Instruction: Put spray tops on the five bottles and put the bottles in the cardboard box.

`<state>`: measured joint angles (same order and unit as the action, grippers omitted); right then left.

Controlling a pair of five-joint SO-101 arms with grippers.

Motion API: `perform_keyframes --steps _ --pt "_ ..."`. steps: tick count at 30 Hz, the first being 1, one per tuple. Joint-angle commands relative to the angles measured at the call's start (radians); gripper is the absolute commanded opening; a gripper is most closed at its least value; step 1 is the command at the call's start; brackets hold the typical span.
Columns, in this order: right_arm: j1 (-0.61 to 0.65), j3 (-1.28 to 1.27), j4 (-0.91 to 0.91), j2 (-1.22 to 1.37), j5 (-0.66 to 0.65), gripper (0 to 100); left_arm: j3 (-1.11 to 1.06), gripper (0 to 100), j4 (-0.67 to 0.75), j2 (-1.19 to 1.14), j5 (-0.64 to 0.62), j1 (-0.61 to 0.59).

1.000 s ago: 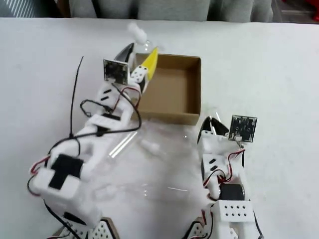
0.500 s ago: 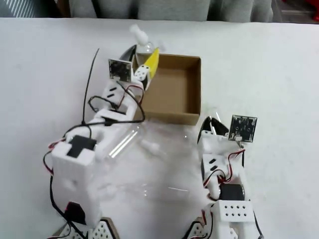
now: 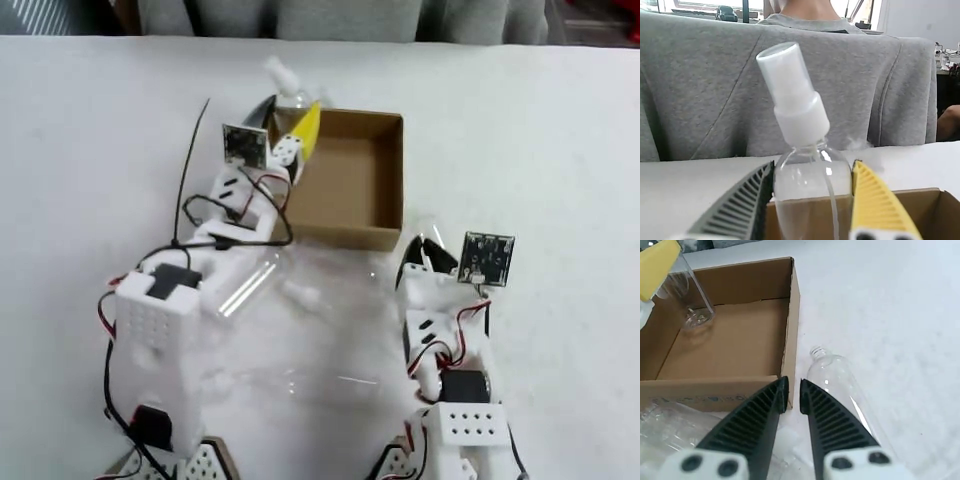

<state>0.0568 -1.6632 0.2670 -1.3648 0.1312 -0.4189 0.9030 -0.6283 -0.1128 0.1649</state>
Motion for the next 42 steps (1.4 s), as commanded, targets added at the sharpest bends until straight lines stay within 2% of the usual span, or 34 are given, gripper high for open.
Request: perform_keyframes --steps 1,6,14,21,39,42 --pt "-0.004 0.003 -0.019 -0.008 0.000 1.6 0.060 2 0.034 0.015 -0.011 -0.025" --pt "-0.004 0.002 -0.019 -0.008 0.000 1.6 0.060 2 0.031 0.015 0.064 -0.027" --pt "-0.004 0.002 -0.019 -0.008 0.000 1.6 0.064 2 0.029 0.002 0.064 -0.027" --pt "-0.004 0.000 -0.019 -0.008 0.000 1.6 0.227 2 0.028 -0.156 0.064 -0.027" --pt "-0.004 0.000 -0.019 -0.008 -0.002 1.6 0.181 3 0.026 -0.156 0.074 -0.036" --pt "-0.004 0.000 -0.019 -0.008 -0.002 1.6 0.127 9 0.020 -0.105 0.072 -0.041"
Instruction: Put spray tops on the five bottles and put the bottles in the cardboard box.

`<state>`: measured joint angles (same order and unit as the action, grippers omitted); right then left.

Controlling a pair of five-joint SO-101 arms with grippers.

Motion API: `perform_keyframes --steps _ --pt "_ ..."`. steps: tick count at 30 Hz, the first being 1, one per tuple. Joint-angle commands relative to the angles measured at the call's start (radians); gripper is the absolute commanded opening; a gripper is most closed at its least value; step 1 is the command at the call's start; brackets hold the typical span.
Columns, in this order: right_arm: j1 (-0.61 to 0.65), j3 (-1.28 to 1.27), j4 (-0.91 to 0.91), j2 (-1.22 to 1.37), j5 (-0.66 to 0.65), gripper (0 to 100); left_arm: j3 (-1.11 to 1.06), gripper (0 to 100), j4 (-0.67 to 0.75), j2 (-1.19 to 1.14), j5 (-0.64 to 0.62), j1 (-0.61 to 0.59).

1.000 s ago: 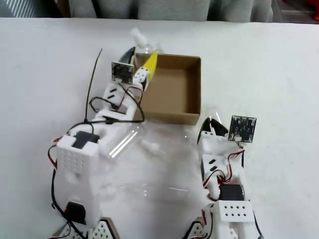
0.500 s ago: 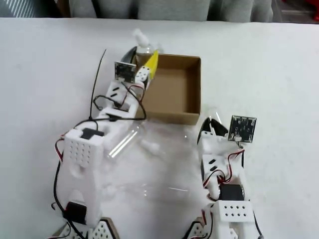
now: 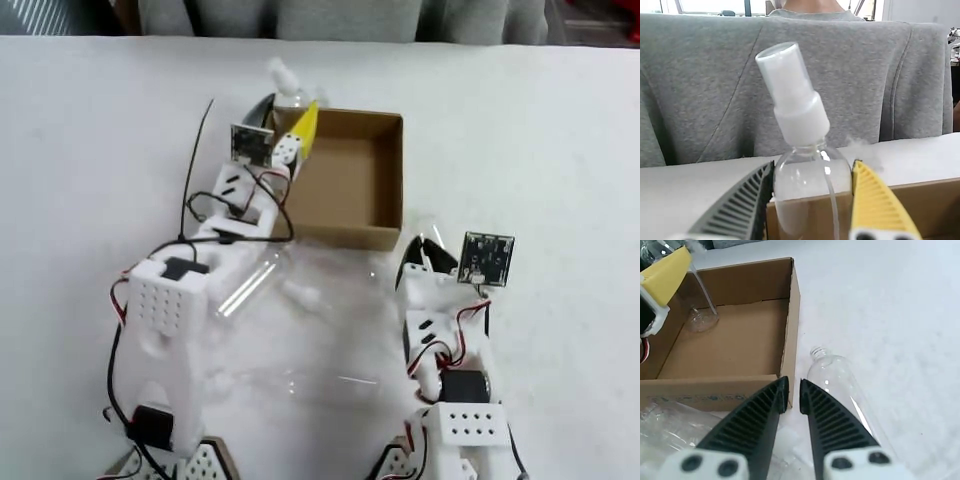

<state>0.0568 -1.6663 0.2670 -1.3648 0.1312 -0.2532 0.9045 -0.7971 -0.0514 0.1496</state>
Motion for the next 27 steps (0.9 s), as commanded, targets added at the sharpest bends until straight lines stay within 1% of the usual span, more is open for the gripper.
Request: perform_keyframes --steps 1,4,6,9,27 --pt "-0.004 0.003 -0.019 -0.008 -0.002 1.6 -0.066 13 0.000 0.088 0.005 -0.025" --pt "-0.004 0.003 -0.019 -0.008 -0.002 1.6 -0.124 25 -0.098 0.150 0.005 -0.024" --pt "-0.004 0.003 -0.019 -0.008 -0.002 1.6 -0.143 29 -0.143 0.177 0.003 -0.024" --pt "-0.004 0.003 -0.019 -0.008 -0.002 1.6 -0.143 29 -0.163 0.183 0.003 -0.027" --pt "-0.004 0.003 -0.019 -0.008 -0.002 1.6 -0.143 30 -0.164 0.193 0.003 -0.028"
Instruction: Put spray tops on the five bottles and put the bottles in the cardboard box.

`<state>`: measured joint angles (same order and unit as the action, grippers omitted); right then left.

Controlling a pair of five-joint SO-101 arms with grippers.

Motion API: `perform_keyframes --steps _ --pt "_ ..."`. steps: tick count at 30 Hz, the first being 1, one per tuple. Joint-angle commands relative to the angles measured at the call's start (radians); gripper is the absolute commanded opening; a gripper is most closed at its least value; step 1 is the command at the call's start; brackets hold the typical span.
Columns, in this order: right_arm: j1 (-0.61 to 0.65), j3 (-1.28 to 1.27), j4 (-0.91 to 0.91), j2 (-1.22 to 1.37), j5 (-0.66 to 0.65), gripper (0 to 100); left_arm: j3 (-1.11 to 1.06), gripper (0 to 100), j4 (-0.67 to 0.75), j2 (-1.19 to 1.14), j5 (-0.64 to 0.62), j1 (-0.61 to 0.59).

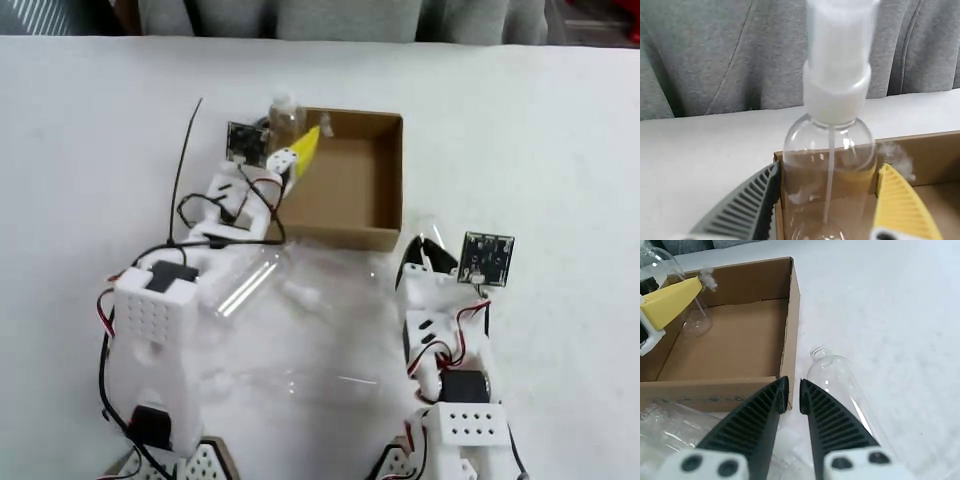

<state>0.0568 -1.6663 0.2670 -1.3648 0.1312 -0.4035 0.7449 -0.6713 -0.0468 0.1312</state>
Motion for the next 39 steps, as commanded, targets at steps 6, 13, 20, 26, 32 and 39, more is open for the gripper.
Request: perform_keyframes --steps 6,13,20,26,32,39 --pt "-0.004 0.003 -0.019 -0.008 -0.002 1.6 -0.014 30 -0.015 0.119 -0.002 -0.010" --pt "-0.004 0.003 -0.019 -0.008 -0.002 1.6 -0.130 30 -0.114 0.295 0.003 -0.001" --pt "-0.004 0.003 -0.019 -0.008 -0.002 1.6 -0.273 30 -0.186 0.469 0.006 -0.001" --pt "-0.004 0.003 -0.019 -0.008 -0.002 1.6 -0.433 29 -0.308 0.704 0.006 -0.001" --pt "-0.004 0.003 -0.019 -0.008 -0.002 1.6 -0.529 29 -0.666 0.992 0.006 -0.005" --pt "-0.004 0.002 -0.019 -0.008 -0.002 1.6 -0.528 29 -1.160 1.294 0.006 -0.045"
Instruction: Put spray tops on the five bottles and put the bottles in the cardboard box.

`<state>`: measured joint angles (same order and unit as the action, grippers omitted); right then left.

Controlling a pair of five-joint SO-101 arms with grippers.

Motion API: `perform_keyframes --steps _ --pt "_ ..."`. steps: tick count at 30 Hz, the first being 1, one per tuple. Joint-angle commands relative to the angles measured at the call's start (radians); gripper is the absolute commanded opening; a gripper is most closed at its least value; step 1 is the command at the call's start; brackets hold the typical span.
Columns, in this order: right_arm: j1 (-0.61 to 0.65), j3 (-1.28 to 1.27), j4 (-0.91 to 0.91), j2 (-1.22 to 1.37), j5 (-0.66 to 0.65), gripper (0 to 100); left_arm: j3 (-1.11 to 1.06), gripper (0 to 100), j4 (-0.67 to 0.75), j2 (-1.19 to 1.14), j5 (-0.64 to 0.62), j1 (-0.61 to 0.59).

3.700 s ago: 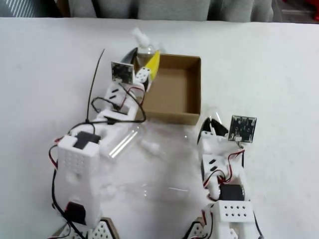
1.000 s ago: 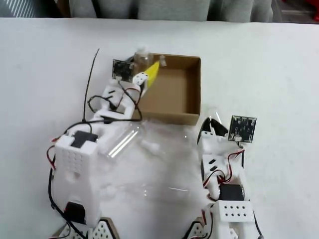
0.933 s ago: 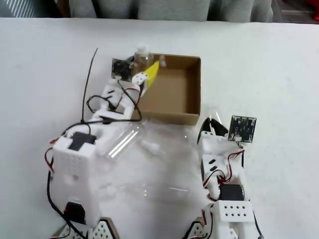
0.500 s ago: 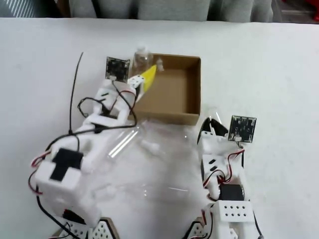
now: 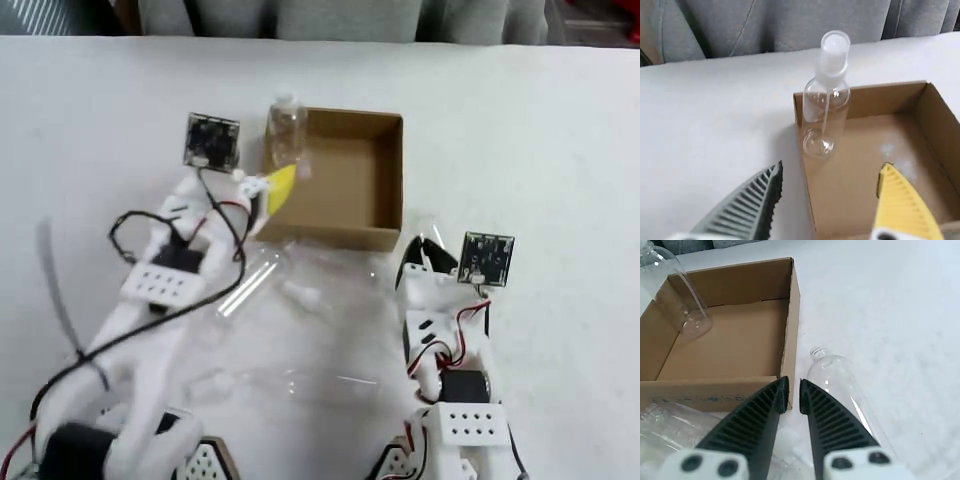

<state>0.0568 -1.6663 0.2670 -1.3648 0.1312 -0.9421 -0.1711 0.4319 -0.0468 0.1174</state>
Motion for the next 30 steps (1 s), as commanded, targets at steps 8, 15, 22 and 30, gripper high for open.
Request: perform_keyframes --steps 8,15,22,30 --pt "-0.004 -0.008 -0.019 -0.008 -0.002 1.7 0.005 4 -0.381 0.478 0.000 -0.099" --pt "-0.004 -0.009 -0.019 -0.008 -0.002 1.7 0.106 3 -0.825 0.587 0.006 -0.091" --pt "-0.004 -0.009 -0.019 -0.008 -0.002 1.7 0.358 3 -1.181 0.302 0.204 -0.091" --pt "-0.002 -0.009 -0.019 -0.008 -0.002 1.9 0.565 3 -1.229 -0.082 0.489 -0.025"
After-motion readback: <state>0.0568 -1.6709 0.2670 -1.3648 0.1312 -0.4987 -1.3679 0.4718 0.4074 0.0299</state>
